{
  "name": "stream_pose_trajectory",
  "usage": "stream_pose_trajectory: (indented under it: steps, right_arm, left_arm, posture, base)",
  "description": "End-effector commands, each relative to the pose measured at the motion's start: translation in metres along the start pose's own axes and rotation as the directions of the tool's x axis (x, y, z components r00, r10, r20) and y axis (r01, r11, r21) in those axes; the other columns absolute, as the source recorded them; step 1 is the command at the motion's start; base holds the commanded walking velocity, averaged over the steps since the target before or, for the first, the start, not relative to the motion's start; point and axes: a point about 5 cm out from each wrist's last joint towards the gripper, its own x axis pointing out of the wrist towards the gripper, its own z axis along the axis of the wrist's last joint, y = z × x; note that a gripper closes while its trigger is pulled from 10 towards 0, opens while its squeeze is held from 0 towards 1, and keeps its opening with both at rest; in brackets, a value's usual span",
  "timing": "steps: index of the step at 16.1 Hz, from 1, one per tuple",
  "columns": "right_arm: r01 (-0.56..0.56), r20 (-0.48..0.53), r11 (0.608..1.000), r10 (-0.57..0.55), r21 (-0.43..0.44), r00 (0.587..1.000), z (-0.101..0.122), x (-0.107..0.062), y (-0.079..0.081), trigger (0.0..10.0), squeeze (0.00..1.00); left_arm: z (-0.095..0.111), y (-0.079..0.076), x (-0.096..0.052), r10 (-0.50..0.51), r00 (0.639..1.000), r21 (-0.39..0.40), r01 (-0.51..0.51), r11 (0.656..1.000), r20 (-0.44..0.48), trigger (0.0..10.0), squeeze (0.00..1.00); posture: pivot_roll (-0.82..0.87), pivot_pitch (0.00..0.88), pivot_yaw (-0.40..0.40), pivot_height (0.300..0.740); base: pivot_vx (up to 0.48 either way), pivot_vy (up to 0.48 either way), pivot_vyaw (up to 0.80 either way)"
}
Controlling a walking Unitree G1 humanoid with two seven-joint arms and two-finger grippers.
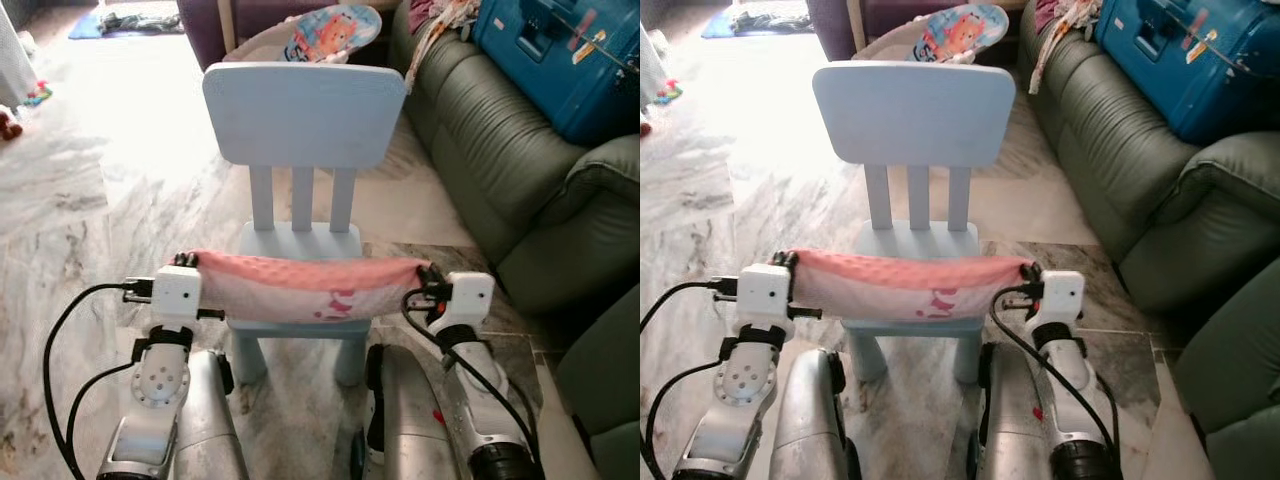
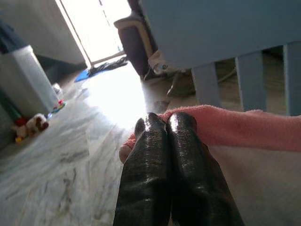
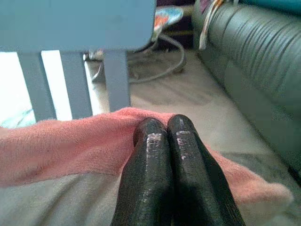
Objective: Move the pillow to the sofa
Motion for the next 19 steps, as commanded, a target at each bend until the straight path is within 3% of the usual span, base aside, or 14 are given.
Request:
stream_pose_trajectory:
  steps: [1,2,3,4,5,9,12,14,19]
  right_arm:
    - [-0.003,0.036,1.000,0.002,0.008,0.999,0.012,0.001,-0.003,0.0,0.00]
    - [-0.003,0.032,1.000,0.003,0.012,0.999,0.013,0.000,-0.003,0.0,0.00]
    - [-0.013,0.020,0.999,0.013,0.031,1.000,0.012,-0.001,-0.003,3.6,0.00]
    - [-0.023,0.005,0.999,0.023,0.040,1.000,0.012,-0.002,-0.001,10.0,0.00]
    - [-0.022,-0.008,0.998,0.022,0.057,1.000,0.010,-0.002,0.002,10.0,0.00]
    - [-0.026,-0.025,0.998,0.027,0.059,0.999,0.012,0.002,0.004,10.0,0.00]
    - [-0.029,-0.012,0.998,0.030,0.051,0.999,0.018,0.008,0.003,10.0,0.00]
    - [-0.029,-0.012,0.998,0.030,0.052,0.999,0.019,0.010,0.002,10.0,0.00]
    - [-0.027,-0.034,0.998,0.029,0.050,0.999,0.014,0.006,0.002,10.0,0.00]
  left_arm:
    - [0.011,-0.004,-0.005,-0.027,0.999,0.007,0.026,1.000,0.029,0.0,0.00]
    - [0.012,-0.005,-0.008,-0.030,0.999,0.007,0.030,1.000,0.024,0.0,0.00]
    - [0.009,-0.011,-0.014,-0.069,0.998,0.014,0.069,0.998,0.006,0.0,0.00]
    - [0.007,-0.016,-0.018,-0.090,0.996,0.013,0.090,0.996,-0.016,6.5,0.00]
    - [0.003,-0.021,-0.017,-0.104,0.994,0.007,0.105,0.994,-0.030,10.0,0.00]
    - [0.004,-0.028,-0.009,-0.057,0.997,-0.041,0.054,0.998,-0.053,10.0,0.00]
    - [0.005,-0.027,-0.002,-0.031,0.998,-0.043,0.028,0.999,-0.055,10.0,0.00]
    - [0.009,-0.038,-0.002,-0.084,0.996,0.023,0.084,0.996,-0.026,10.0,0.00]
    - [0.011,-0.043,0.007,-0.057,0.997,-0.013,0.057,0.998,-0.046,10.0,0.00]
  posture:
    - [0.08,0.000,-0.030,0.517]
    - [0.08,0.000,-0.030,0.517]
    - [0.08,0.000,-0.041,0.525]
    - [0.09,0.000,-0.051,0.534]
    - [0.09,0.000,-0.060,0.549]
    - [0.08,0.000,-0.061,0.587]
    - [0.07,0.000,-0.059,0.616]
    - [0.07,0.000,-0.058,0.640]
    - [0.07,0.000,-0.057,0.688]
  base:
    - [0.000,0.000,0.00]
    - [0.000,0.000,0.00]
    - [0.000,0.000,0.00]
    - [0.000,0.000,0.00]
    - [0.000,0.000,0.00]
    - [0.000,0.000,0.00]
    - [0.000,0.000,0.00]
    - [0.000,0.000,0.00]
    - [0.000,0.000,0.00]
